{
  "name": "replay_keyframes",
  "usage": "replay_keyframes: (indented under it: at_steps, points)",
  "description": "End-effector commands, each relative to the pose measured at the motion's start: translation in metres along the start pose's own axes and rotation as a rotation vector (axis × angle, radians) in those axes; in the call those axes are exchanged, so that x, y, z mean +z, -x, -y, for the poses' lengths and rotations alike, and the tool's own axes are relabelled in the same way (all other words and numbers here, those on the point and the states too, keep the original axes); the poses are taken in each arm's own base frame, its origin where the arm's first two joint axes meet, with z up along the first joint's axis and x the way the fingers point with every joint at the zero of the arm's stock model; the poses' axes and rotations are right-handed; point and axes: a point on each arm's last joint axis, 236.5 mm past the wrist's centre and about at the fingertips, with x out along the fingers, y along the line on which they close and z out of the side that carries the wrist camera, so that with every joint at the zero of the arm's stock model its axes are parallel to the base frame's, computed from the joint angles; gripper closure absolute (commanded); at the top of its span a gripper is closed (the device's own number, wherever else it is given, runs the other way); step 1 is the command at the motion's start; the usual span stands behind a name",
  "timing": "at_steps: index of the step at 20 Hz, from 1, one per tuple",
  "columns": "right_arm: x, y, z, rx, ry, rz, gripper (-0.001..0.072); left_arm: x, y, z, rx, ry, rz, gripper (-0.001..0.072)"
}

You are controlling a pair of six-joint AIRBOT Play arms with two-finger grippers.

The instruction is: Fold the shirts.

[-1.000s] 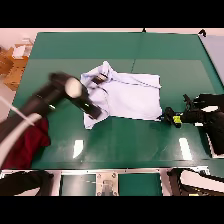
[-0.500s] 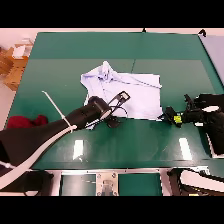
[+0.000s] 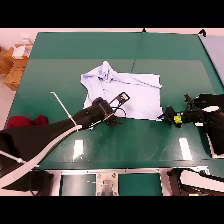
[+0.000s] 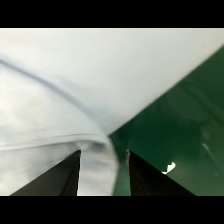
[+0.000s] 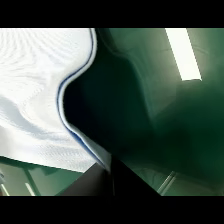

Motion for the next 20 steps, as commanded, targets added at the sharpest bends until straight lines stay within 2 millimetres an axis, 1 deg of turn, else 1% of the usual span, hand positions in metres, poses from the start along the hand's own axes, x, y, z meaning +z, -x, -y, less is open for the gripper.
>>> replay_keyframes:
  at_steps: [1,2,3,4,5,7,9,10,11,12,13,14,16,17,18,19,20]
  points:
    - [0.000,0.000,-0.001,0.003,0.002,-0.003,0.0697,0.007,0.004,-0.022,0.094,-0.031,0.014,0.0354]
    - [0.000,0.000,-0.001,0.003,0.002,-0.002,0.0697,0.010,0.003,-0.022,0.090,-0.032,0.026,0.0360]
    - [0.000,0.000,-0.001,0.003,0.002,-0.003,0.0697,0.009,0.003,-0.021,0.089,-0.031,0.025,0.0581]
    - [0.000,0.000,-0.001,0.003,0.003,-0.002,0.0697,0.008,0.003,-0.022,0.090,-0.030,0.017,0.0660]
    - [0.000,0.000,-0.001,0.002,0.002,-0.002,0.0697,0.004,0.004,-0.023,0.093,-0.027,-0.001,0.0677]
    - [0.000,0.000,-0.001,0.002,0.002,-0.001,0.0697,0.002,0.013,-0.028,0.106,-0.020,-0.038,0.0680]
    - [0.001,0.001,0.000,0.002,-0.002,0.002,0.0698,0.011,0.035,-0.039,0.130,-0.052,-0.047,0.0680]
    - [0.003,0.003,0.003,0.003,-0.011,0.010,0.0698,0.019,0.051,-0.051,0.141,-0.043,-0.031,0.0681]
    - [0.007,0.007,0.006,0.004,-0.026,0.023,0.0698,0.025,0.070,-0.071,0.156,-0.006,-0.010,0.0681]
    - [0.013,0.013,0.012,0.006,-0.050,0.041,0.0698,0.025,0.087,-0.095,0.170,0.052,0.005,0.0681]
    - [0.017,0.019,0.019,0.012,-0.079,0.057,0.0697,0.019,0.102,-0.120,0.161,0.129,0.019,0.0681]
    - [0.021,0.027,0.026,0.020,-0.113,0.072,0.0698,0.006,0.115,-0.144,0.125,0.224,0.019,0.0680]
    - [0.026,0.037,0.039,0.029,-0.166,0.098,0.0698,-0.030,0.127,-0.179,-0.002,0.370,-0.012,0.0681]
    - [0.026,0.040,0.041,0.033,-0.177,0.099,0.0698,-0.047,0.127,-0.188,-0.085,0.419,-0.033,0.0681]
    - [0.024,0.040,0.040,0.037,-0.179,0.092,0.0698,-0.062,0.123,-0.190,-0.165,0.467,-0.046,0.0680]
    - [0.022,0.040,0.039,0.044,-0.178,0.078,0.0698,-0.078,0.115,-0.188,-0.240,0.506,-0.060,0.0680]
    - [0.019,0.040,0.037,0.050,-0.177,0.067,0.0698,-0.093,0.104,-0.182,-0.302,0.539,-0.076,0.0680]
